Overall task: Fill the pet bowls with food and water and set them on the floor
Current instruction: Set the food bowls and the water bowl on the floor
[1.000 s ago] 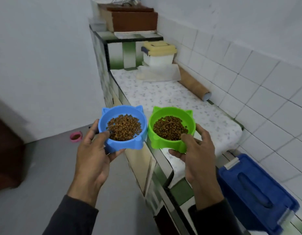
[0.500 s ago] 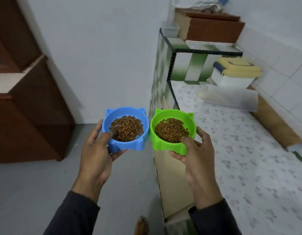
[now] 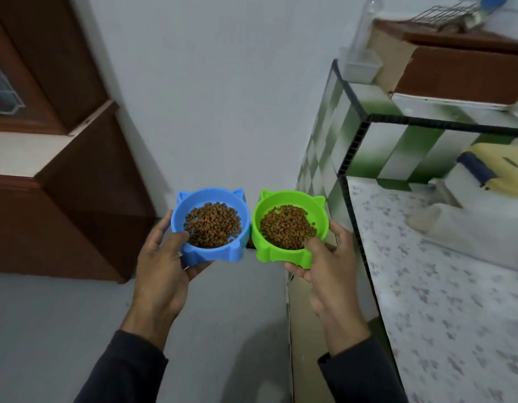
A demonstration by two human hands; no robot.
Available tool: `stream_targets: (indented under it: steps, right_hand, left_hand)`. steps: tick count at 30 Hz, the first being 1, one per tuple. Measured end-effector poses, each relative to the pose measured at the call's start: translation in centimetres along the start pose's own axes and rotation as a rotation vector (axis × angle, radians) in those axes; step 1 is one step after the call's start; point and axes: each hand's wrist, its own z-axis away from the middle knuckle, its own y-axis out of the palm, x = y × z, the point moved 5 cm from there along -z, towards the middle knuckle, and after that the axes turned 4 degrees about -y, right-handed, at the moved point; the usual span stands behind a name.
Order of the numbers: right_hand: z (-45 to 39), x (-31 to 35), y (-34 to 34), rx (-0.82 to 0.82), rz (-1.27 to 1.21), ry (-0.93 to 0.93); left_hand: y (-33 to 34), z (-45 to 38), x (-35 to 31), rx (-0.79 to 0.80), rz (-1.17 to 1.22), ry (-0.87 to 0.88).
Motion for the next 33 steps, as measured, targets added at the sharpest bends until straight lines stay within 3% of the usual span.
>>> stream_targets:
  steps: [9,20,33]
  right_hand:
    - [-9.1,-2.9,8.7,0.003,0.028,0.038]
    - [-18.9,-6.7,18.6,-0.111,0.054,0.1]
    - [-30.0,-13.5,21.7,-0.085,0.104,0.2]
  left_hand:
    - [0.4,-12.1,-1.7,-0.019,0.012,-0.009]
    - [1.3,-27.0,-3.9,-0.008,-0.013,-0.08]
    - [2.2,-38.0,1.9,-0.061,0.033,-0.197]
